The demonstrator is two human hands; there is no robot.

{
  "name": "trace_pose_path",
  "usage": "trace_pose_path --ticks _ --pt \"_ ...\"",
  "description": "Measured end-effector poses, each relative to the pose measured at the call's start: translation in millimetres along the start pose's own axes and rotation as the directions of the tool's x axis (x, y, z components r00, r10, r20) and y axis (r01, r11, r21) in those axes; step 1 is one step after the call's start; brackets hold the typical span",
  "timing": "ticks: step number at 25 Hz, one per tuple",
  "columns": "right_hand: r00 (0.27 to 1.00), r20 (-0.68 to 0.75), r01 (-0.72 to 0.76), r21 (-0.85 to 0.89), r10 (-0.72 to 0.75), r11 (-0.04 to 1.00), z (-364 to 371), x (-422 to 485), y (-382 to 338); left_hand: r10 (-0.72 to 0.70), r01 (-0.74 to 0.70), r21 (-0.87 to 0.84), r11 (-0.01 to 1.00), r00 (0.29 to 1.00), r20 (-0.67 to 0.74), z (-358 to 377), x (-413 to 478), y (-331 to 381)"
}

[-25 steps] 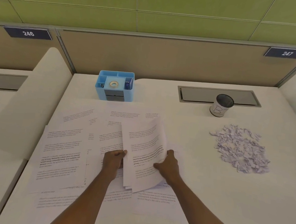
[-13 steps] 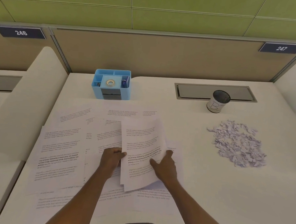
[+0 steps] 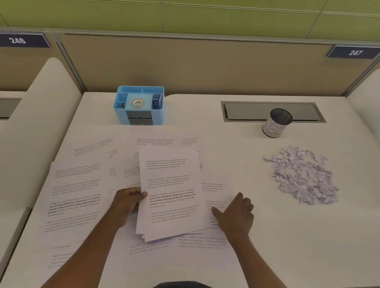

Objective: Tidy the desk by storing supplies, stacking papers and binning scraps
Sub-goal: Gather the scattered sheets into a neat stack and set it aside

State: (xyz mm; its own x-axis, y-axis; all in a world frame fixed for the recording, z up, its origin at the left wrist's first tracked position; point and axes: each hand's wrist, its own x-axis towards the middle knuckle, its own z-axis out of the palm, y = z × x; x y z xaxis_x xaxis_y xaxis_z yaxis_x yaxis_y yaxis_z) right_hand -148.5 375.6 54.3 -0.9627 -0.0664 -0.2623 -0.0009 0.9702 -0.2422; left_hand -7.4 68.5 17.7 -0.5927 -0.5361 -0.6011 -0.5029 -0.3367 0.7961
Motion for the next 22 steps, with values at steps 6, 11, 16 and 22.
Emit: trace_pose_path --ticks 6,11,16,22 --pt "0.999 0.023 -0.040 0.043 0.039 0.998 4 -2 -9 -0.026 0.026 0.021 0.999 1.000 0.016 -3 -2 -4" --pt "0.998 0.043 -0.060 0.097 0.056 0.993 4 -3 -16 -0.022 0.022 0.009 1.000 1.000 0.013 0 -8 -2" --pt "0.984 0.117 -0.152 0.166 0.134 0.974 5 1 -17 -0.033 0.033 0.002 0.999 0.999 0.010 0 -9 -3" --pt "0.978 0.172 -0.178 0.394 0.117 0.902 -10 1 -13 -0.032 0.032 -0.004 0.999 0.999 0.007 2 -14 1"
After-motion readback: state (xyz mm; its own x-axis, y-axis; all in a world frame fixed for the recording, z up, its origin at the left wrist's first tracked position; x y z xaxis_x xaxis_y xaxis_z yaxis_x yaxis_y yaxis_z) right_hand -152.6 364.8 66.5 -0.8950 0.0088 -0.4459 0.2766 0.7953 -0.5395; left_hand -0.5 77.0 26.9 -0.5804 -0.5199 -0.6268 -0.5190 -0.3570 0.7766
